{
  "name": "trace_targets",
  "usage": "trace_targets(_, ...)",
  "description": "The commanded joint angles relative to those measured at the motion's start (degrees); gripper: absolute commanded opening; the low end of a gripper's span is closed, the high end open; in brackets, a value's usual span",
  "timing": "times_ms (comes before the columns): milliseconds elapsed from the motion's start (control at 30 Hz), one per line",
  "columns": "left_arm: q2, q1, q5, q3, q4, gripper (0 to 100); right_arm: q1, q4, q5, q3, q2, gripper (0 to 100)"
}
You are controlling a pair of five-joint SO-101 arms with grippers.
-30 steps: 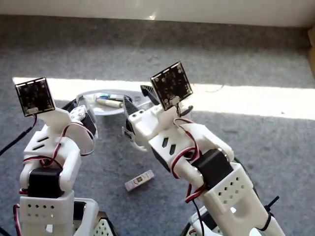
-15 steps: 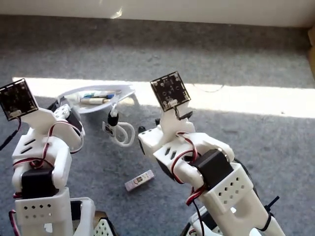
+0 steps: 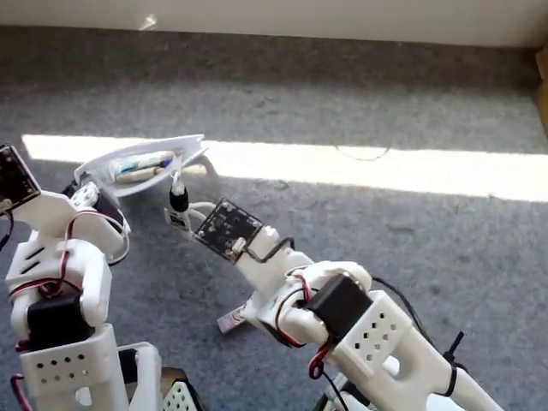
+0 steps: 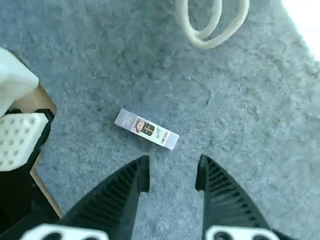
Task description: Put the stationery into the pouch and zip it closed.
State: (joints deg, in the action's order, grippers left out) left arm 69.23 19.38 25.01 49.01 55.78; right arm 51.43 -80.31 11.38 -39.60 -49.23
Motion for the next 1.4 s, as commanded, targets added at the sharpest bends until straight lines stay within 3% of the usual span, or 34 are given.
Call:
trace_targets(0,1.5,3.3,1.1,-2.5,-1.6,1,1.8,6.3,3.1,-5.0,-0.6,15.2)
trace_targets(200,1.5,5.9,1.1,-2.8,-1.6,1,5.4,17.1,10.6,-14.9,-0.4,15.2)
trace_targets(400,1.5,5.8,1.8,-2.8,-1.6,1,7.7,18.3,12.8,-16.7,-0.3,15.5)
trace_targets(567,1.5,5.7,1.8,-2.8,-1.6,1,10.2,18.4,12.8,-16.7,0.6,23.1)
trace_targets(867,1.5,5.7,1.8,-2.6,-1.5,1,10.3,22.9,13.3,-10.8,19.7,23.5)
trace_targets(1000,1.5,5.7,1.8,-2.5,-1.5,1,10.3,22.9,17.7,-6.6,26.8,23.5)
trace_targets(1367,1.5,5.6,1.8,-2.4,-1.5,1,10.3,27.1,18.3,-1.5,38.4,23.5)
